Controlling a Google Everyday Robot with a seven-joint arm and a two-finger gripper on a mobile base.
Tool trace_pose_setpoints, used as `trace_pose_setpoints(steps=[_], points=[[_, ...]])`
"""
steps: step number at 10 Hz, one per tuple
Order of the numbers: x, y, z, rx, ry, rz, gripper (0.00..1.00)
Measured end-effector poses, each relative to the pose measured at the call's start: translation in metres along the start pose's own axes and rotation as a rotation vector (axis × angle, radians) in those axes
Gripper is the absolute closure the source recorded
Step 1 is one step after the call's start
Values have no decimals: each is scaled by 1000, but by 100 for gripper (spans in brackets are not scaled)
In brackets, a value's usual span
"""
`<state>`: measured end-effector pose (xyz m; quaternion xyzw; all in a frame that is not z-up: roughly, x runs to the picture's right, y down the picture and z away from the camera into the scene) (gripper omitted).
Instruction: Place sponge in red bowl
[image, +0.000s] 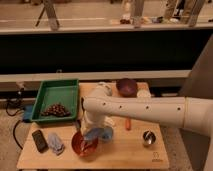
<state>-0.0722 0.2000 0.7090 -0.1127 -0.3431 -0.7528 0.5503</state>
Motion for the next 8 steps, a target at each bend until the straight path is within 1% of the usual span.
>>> trace_pose_setpoints(steps=[1,2,8], points=[[0,0,1,2,0,0,24],[0,0,1,6,2,0,20],[-3,-1,2,22,-1,3,20]])
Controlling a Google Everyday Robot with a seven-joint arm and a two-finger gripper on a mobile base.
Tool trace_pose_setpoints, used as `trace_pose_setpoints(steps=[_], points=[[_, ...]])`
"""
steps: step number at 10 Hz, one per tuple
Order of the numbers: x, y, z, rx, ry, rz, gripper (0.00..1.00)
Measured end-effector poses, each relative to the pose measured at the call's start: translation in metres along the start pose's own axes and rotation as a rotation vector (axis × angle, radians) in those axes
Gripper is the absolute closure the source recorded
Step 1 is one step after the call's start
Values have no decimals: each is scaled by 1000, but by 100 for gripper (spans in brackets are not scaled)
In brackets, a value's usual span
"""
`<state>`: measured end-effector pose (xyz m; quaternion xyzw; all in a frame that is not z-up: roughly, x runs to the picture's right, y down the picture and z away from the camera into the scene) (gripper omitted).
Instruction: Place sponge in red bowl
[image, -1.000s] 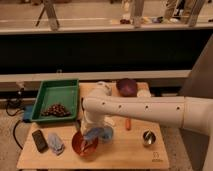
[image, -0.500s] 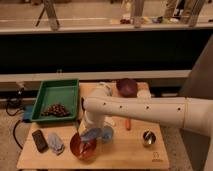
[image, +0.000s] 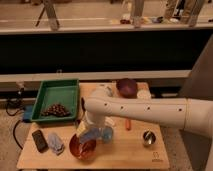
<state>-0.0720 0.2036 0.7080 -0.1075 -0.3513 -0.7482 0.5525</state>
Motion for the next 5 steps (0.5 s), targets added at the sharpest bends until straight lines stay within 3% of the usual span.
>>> trace_pose_setpoints(steps=[5], points=[[-1,3,8,11,-2,3,20]])
